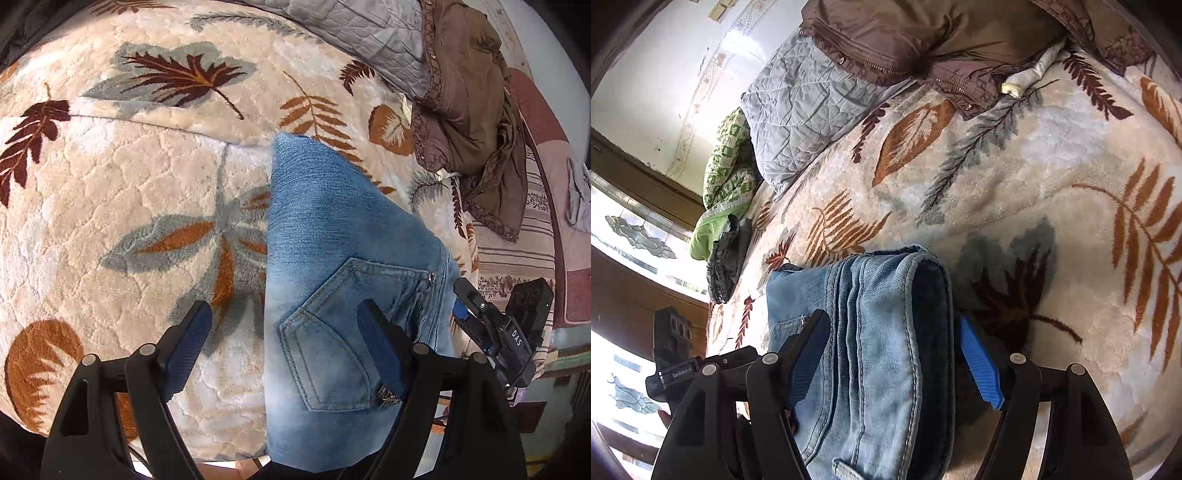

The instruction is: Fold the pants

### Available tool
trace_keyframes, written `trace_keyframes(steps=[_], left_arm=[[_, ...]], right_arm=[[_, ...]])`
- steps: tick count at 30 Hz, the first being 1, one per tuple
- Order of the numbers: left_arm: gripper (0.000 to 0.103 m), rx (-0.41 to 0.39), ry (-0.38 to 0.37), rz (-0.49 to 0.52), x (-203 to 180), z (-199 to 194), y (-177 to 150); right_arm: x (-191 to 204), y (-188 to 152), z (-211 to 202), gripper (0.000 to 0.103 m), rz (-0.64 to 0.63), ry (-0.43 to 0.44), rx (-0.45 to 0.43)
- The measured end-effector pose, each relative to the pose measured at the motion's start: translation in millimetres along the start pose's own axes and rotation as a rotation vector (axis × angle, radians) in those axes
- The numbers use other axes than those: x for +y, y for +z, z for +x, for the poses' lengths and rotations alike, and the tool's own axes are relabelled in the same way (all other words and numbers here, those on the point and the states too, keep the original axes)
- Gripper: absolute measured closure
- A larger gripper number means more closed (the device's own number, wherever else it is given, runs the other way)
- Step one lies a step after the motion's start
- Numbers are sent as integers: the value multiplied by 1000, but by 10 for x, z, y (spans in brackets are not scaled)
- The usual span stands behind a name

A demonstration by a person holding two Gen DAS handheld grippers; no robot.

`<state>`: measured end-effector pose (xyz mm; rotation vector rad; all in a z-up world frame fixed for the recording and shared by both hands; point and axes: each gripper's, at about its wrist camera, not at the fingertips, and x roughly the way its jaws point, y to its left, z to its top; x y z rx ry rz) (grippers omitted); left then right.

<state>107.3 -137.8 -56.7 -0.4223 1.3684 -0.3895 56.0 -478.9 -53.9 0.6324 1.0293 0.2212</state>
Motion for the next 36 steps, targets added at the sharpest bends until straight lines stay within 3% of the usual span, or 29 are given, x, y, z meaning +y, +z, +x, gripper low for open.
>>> trace_keyframes(steps=[3, 4, 5, 6, 8, 10, 12, 13, 16, 18, 20, 22, 25, 26, 27, 29, 32, 36], left_arm=[[22, 38, -34, -11, -62, 179, 36], [25, 53, -50, -6, -107, 226, 33], [33, 49, -57, 5, -165, 238, 23], [33, 36, -35, 21, -220, 230, 11], [33, 19, 1, 37, -272, 257, 6], [33, 33, 1, 24, -232, 308, 38], [33, 39, -21, 15, -203, 267, 46], [33, 44, -27, 24, -192, 237, 40], [31, 51, -79, 24, -111, 145, -2], [26, 61, -128, 4, -77, 146, -43], [19, 74, -146, 11, -109, 226, -111], [15, 70, -125, 42, -195, 312, -191], [14, 35, -103, 98, -333, 276, -268], [19, 29, -108, 95, -340, 259, -268], [22, 23, -111, 91, -339, 235, -268], [45, 12, -99, 84, -318, 185, -274], [63, -7, -67, 96, -322, 97, -326], [68, -47, -50, 161, -405, -124, -462]], right_arm=[[-2, 45, 184, 33, -1, 17, 22], [58, 65, 223, 43, -44, 21, 26], [162, 84, 227, 95, -106, 33, 25], [287, 98, 171, 98, -167, 12, -12], [412, 142, 111, 98, -226, -8, -49], [347, 188, 245, 98, -248, -110, 13], [207, 182, 310, 66, -229, -132, 65], [140, 174, 247, 66, -192, -91, 55], [-61, 124, 42, 53, -97, 42, 45], [-169, 48, 17, 31, -60, 107, 74], [-251, -62, 120, 24, -36, 153, 127], [-281, -168, 273, 23, -42, 178, 175], [-161, -237, 246, 21, -85, 200, 126], [-93, -264, 240, 26, -91, 212, 131], [20, -301, 232, 39, -136, 204, 137], [252, -384, 239, 45, -280, 35, 119], [434, -403, 184, 53, -298, -55, 112], [725, -501, -7, 65, -359, -112, 92]])
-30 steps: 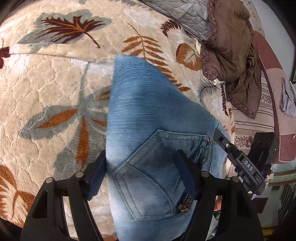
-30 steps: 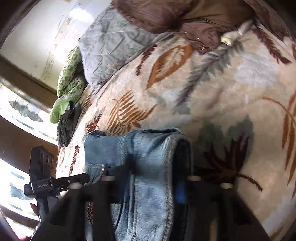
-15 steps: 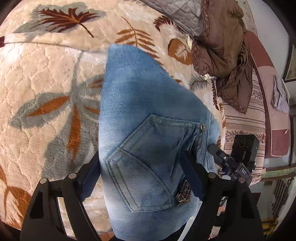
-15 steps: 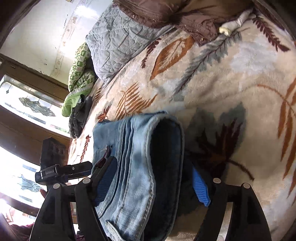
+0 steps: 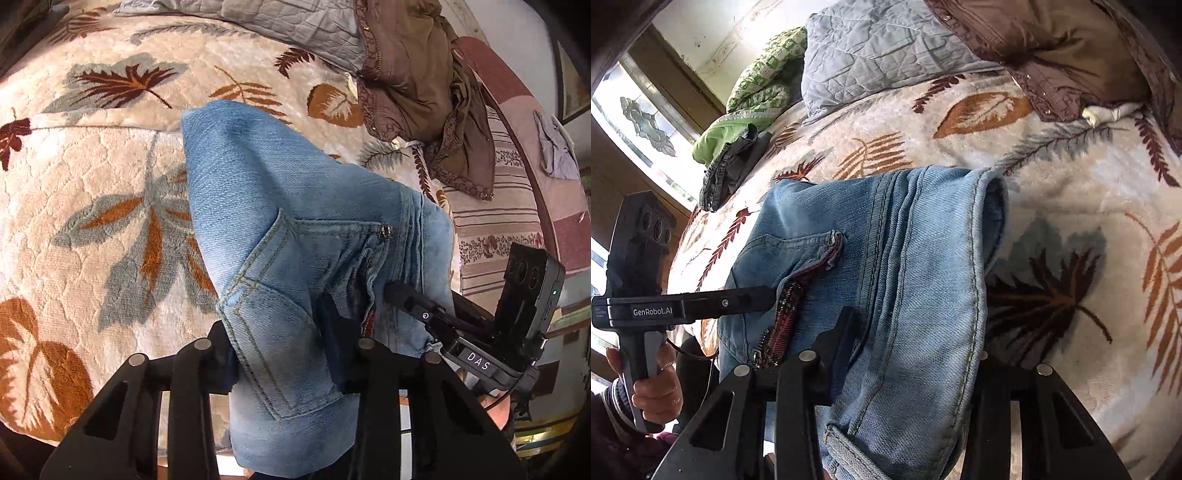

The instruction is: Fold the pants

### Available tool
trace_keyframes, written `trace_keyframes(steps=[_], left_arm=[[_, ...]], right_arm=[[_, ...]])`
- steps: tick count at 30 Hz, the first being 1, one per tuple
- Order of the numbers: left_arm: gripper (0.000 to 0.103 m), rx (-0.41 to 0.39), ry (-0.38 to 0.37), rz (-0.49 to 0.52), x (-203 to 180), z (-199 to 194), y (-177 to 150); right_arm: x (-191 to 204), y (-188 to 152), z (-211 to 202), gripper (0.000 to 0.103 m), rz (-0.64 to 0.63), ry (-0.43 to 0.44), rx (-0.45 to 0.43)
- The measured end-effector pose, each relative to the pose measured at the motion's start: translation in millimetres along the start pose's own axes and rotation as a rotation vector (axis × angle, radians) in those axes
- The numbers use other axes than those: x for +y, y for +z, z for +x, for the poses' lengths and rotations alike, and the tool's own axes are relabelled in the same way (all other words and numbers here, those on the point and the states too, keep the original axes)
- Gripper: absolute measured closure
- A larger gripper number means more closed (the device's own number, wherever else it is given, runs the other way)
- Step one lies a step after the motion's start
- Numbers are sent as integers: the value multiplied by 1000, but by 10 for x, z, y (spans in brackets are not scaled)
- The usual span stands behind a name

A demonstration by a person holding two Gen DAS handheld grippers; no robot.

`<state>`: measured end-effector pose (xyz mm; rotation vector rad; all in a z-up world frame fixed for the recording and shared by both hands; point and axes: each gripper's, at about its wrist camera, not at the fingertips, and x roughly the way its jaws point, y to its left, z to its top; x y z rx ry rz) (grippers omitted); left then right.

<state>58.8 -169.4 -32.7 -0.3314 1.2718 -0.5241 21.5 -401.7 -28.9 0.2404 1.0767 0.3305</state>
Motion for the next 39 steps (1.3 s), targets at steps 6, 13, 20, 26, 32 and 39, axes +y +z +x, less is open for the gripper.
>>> trace_keyframes(steps=[6, 13, 20, 26, 32, 39], left_arm=[[68, -85, -10, 0, 158, -427, 161], [68, -149, 88, -25, 569, -676, 777], [69, -96, 118, -33, 993, -435, 962], [46, -85, 127, 89, 1002, -401, 852], [42, -16, 86, 43, 1111, -365, 909], [42, -53, 6, 29, 1085, -801, 657]], right_arm=[[313, 227, -96, 77, 21, 33, -40], [684, 1083, 222, 88, 28, 103, -122], [552, 1254, 878, 80, 76, 26, 18], [116, 647, 1027, 37, 295, 187, 103], [173, 504, 878, 55, 327, 177, 25], [406, 551, 517, 87, 393, 375, -25]])
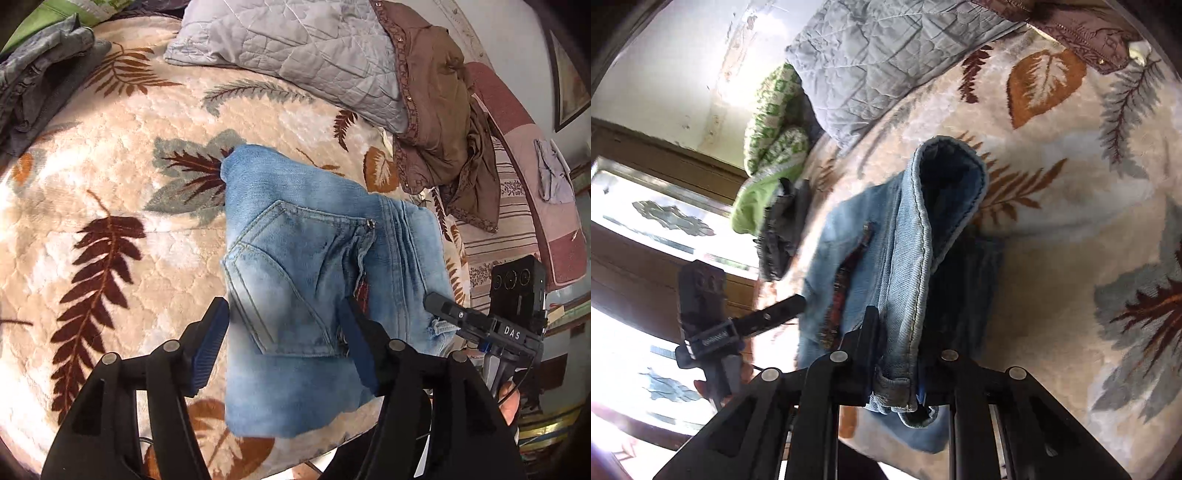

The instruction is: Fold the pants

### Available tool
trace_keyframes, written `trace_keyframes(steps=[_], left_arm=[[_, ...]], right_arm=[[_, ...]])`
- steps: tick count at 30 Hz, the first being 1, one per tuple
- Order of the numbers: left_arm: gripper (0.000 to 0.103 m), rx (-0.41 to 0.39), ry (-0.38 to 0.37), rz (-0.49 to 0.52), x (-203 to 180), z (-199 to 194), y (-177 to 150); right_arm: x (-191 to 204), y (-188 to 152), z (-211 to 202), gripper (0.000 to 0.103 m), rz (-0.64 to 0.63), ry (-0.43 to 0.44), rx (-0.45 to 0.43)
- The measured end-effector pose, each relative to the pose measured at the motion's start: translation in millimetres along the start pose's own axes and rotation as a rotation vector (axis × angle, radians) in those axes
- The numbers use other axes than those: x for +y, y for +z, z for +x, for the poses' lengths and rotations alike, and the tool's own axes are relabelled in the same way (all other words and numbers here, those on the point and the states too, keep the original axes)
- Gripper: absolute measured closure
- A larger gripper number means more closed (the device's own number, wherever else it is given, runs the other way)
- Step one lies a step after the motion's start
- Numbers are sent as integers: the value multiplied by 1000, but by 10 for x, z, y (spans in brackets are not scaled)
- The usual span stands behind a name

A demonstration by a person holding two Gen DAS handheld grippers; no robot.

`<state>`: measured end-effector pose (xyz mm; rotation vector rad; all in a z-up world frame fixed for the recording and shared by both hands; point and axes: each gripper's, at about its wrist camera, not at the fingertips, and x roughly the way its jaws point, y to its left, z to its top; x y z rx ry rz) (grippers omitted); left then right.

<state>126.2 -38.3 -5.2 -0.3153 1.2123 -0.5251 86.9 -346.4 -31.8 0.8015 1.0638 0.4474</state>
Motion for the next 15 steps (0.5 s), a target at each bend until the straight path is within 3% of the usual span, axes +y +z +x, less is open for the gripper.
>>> trace_keyframes(steps=[2, 3, 5, 7, 9, 10, 11, 12, 13, 15], left_arm=[[42, -7, -61, -15, 3, -171, -169], [40, -7, -75, -23, -12, -226, -247], [25, 7, -85, -42, -51, -240, -387], [21, 33, -119, -53, -101, -150, -487], [22, 62, -81, -56, -159, 23, -502], [23, 63, -39, -56, -185, 88, -487], [23, 51, 1, -56, -206, 109, -467], [26, 25, 31, -46, -226, 86, -457], [33, 4, 51, -32, -236, 56, -441], [34, 6, 89, -45, -171, 61, -399]], right_arm=[[-30, -70, 10, 86, 22, 15, -8], [-60, -97, 31, 81, 20, -15, -4], [-136, -150, 100, 76, 32, -78, 6], [-183, -209, 140, 71, 43, -83, 1], [-205, -236, 171, 62, 44, -115, -15], [-217, -232, 169, 62, 61, -90, -21], [-214, -243, 167, 76, 101, -3, -24], [-201, -268, 153, 83, 144, 92, -31], [-148, -296, 122, 84, 158, 163, -45], [-71, -351, 125, 84, 131, 205, -50]])
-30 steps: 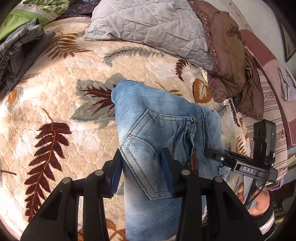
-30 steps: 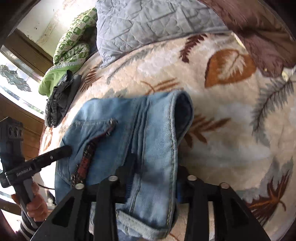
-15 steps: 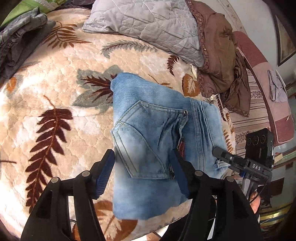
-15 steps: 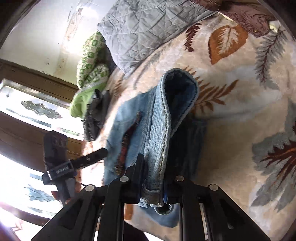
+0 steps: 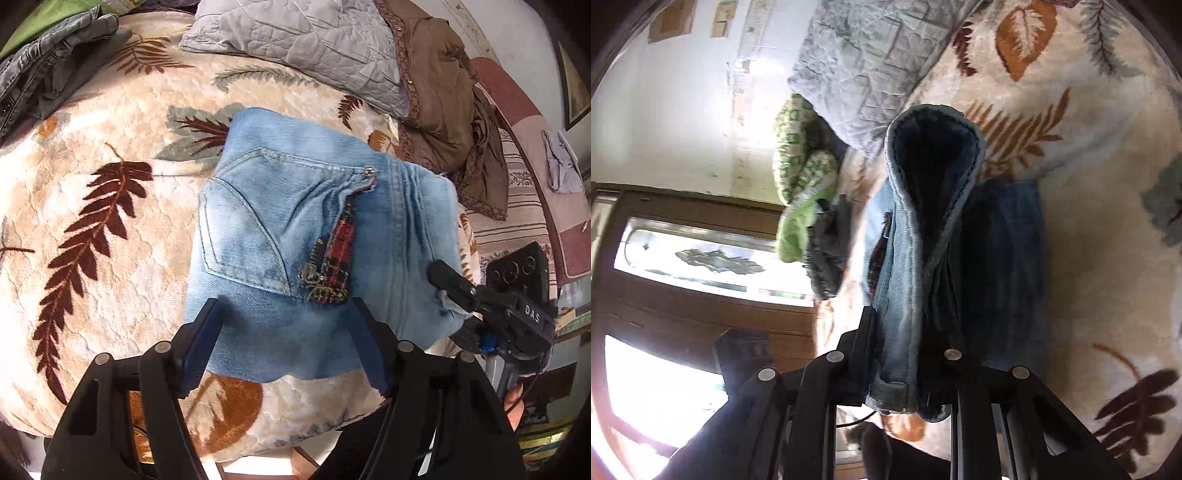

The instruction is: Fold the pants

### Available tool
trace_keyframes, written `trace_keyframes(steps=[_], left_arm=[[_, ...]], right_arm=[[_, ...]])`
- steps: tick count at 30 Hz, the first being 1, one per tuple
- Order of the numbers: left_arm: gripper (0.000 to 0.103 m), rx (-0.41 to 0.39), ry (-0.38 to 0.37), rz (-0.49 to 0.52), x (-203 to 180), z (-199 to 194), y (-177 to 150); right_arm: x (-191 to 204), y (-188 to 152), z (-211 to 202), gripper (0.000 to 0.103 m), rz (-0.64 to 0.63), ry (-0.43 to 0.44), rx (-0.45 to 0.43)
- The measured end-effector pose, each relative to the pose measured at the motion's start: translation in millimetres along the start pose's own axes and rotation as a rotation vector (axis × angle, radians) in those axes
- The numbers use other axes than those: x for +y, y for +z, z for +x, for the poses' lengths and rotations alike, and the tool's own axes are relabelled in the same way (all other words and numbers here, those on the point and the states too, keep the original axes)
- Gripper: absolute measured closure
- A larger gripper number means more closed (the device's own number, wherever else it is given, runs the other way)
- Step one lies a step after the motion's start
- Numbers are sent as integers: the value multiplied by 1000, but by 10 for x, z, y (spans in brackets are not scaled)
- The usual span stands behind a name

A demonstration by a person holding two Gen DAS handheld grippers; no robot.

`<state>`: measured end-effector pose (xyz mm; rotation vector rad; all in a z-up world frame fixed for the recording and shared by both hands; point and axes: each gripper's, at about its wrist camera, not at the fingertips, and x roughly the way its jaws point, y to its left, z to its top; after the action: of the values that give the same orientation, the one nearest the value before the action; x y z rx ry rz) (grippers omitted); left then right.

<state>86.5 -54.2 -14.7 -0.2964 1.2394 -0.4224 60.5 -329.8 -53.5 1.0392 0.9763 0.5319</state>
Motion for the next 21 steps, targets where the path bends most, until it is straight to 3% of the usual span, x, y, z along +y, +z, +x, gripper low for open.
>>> trace_keyframes(steps=[3, 4, 5, 7, 10, 11, 13, 17, 20, 21], left_arm=[[38, 74, 80, -33, 166, 160, 25], [38, 93, 65, -34, 212, 181, 16], [38, 110, 32, -40, 260, 166, 5], [39, 101, -18, -36, 325, 33, 13], [38, 17, -15, 0, 372, -223, 162], [32, -1, -14, 0, 389, -262, 243], [20, 2, -30, -12, 432, -213, 438], [20, 127, -111, -49, 492, 239, 746], [20, 196, -138, -45, 477, 582, 804], [20, 224, -157, -62, 477, 679, 776]], right_arm=[[-293, -29, 125, 83, 28, -163, 33], [-424, -32, 137, 79, 58, -207, 49], [-503, -48, 108, 71, 89, -194, 47], [-466, -81, -1, 65, 80, -143, 44], [-321, -53, -261, 36, -23, -162, -19], [-315, -26, -316, 25, -43, -193, -50], [-327, 40, -350, 22, -56, -257, -82], [-439, 130, -85, 22, -37, -205, -19], [-467, 103, 154, 22, -116, -199, 3], [-415, 103, 206, 28, -151, -169, 4]])
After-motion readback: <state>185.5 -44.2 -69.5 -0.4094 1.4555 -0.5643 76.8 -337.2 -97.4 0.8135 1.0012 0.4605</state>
